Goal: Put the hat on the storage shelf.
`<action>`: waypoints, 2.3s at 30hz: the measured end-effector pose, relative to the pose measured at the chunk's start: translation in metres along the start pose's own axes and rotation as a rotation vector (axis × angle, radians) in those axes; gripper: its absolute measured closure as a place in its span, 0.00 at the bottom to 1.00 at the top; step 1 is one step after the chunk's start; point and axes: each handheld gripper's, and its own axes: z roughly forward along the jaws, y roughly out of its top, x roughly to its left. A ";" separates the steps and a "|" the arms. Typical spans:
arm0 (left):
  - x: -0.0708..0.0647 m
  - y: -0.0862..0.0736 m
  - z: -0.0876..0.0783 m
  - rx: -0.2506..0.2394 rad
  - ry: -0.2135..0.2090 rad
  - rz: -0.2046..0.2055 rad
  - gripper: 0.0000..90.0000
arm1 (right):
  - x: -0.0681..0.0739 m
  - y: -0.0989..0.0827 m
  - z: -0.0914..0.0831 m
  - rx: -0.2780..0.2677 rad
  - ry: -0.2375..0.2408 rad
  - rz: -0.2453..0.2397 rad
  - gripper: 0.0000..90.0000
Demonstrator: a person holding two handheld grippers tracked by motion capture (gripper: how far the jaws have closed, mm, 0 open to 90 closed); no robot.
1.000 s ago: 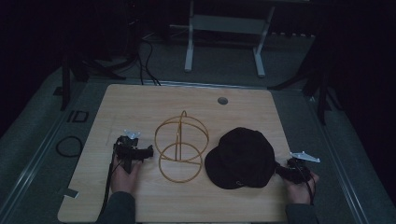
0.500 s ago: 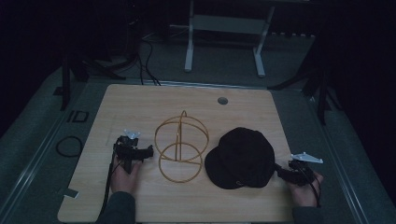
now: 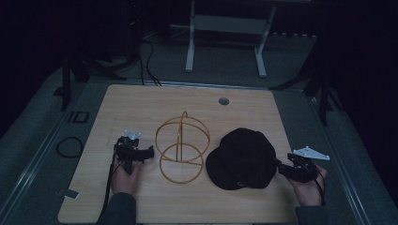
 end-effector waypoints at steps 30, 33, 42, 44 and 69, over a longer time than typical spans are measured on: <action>0.000 0.000 0.000 0.000 0.000 -0.001 0.04 | 0.052 0.051 0.003 0.012 0.202 -0.280 0.22; 0.000 0.000 0.000 -0.001 0.000 0.000 0.04 | 0.055 0.055 0.005 0.014 0.220 -0.300 0.21; 0.000 0.000 0.000 -0.001 0.000 0.000 0.04 | 0.063 0.064 0.012 0.042 0.246 -0.374 0.19; 0.000 0.000 0.000 -0.001 0.000 0.000 0.04 | 0.065 0.067 0.014 0.050 0.249 -0.392 0.18; 0.000 0.000 0.000 0.000 -0.001 0.000 0.04 | 0.076 0.086 0.034 0.121 0.251 -0.480 0.16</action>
